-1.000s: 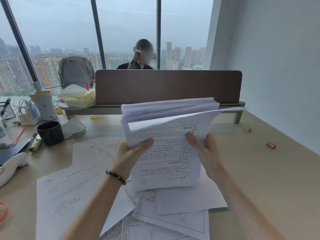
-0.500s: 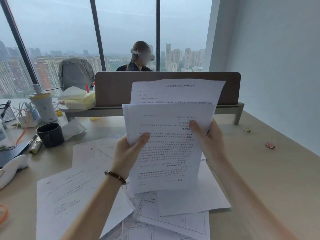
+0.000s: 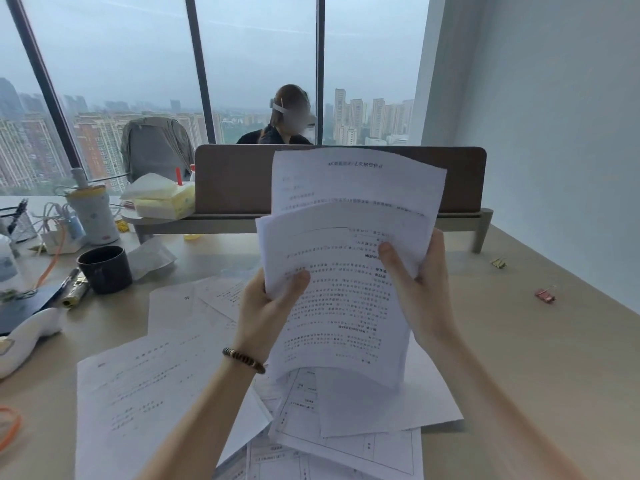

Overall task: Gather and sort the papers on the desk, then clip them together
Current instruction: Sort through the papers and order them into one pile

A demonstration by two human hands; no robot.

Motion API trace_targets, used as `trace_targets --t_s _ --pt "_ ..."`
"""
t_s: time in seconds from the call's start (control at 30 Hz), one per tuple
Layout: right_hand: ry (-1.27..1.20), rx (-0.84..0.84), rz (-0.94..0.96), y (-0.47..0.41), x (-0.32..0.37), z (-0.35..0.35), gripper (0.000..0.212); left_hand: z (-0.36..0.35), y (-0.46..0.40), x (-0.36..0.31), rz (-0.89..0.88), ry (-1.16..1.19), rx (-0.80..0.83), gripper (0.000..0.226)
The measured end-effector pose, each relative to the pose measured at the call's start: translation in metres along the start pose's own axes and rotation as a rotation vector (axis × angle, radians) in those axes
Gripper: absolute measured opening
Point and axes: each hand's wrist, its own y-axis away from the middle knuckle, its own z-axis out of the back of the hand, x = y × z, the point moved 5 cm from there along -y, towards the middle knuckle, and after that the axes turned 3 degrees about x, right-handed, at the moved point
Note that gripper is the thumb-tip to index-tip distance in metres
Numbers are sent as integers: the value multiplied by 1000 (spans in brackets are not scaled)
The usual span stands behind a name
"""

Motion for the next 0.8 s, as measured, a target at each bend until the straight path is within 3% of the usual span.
trace_targets --t_s 0.23,0.37,0.6,0.8 --pt "54 -39 172 -12 16 14 85 0 1 17 142 61 53 18" --pt "200 2 338 -26 40 14 92 1 -1 19 149 67 53 22" --pt "465 3 466 -42 62 19 81 3 -4 21 146 56 84 35" --pt "612 40 423 -47 66 21 48 5 -4 23 156 61 122 38"
